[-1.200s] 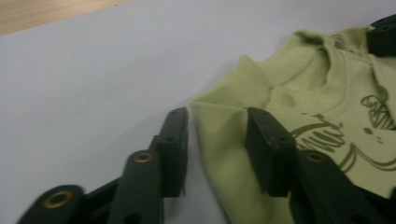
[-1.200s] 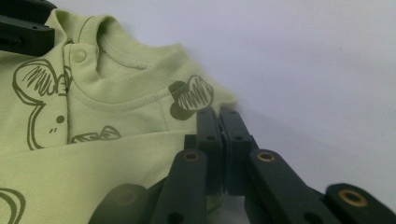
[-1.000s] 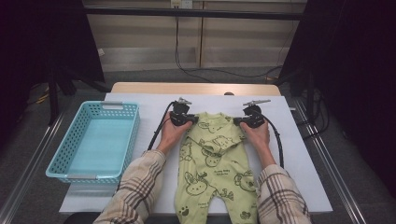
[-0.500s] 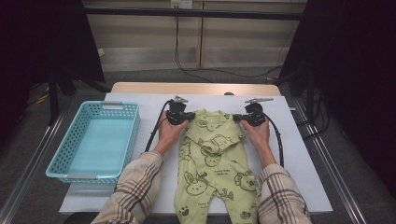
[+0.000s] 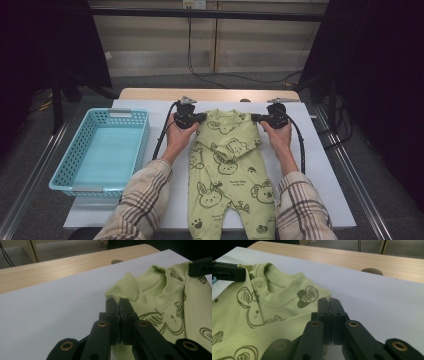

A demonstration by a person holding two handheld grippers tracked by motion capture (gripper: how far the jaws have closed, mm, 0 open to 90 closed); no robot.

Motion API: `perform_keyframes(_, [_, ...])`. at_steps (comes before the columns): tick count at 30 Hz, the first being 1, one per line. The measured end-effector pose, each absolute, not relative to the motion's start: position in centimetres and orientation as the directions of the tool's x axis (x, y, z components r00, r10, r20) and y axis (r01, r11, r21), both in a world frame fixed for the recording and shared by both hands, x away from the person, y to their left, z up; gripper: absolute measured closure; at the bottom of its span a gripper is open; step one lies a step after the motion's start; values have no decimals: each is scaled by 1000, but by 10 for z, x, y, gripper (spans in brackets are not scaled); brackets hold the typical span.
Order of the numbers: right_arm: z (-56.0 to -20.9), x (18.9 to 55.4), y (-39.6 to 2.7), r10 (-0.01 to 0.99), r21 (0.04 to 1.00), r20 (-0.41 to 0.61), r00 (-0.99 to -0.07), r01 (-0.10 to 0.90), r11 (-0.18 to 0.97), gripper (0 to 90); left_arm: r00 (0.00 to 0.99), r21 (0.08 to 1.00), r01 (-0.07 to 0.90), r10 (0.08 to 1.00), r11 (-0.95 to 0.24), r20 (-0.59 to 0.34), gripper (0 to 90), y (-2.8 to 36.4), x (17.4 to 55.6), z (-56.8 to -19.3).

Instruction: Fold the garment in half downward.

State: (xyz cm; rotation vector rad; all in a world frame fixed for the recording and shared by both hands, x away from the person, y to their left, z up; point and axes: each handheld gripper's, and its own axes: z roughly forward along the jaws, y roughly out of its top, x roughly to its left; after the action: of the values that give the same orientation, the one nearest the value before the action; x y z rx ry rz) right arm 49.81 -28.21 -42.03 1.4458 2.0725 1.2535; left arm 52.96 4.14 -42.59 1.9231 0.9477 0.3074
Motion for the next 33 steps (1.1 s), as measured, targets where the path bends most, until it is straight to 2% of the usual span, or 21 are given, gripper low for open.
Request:
perform_keyframes(15, [-400,499,-287,882,829,189,-431,551,92,893,656,869,438,742,-229,-135,877,30,533,-406])
perform_keyframes(33, [-388,504,-291,893,841,188,-410,537,70,893,662,881,423,736,-215,-138,877,24,541,-396])
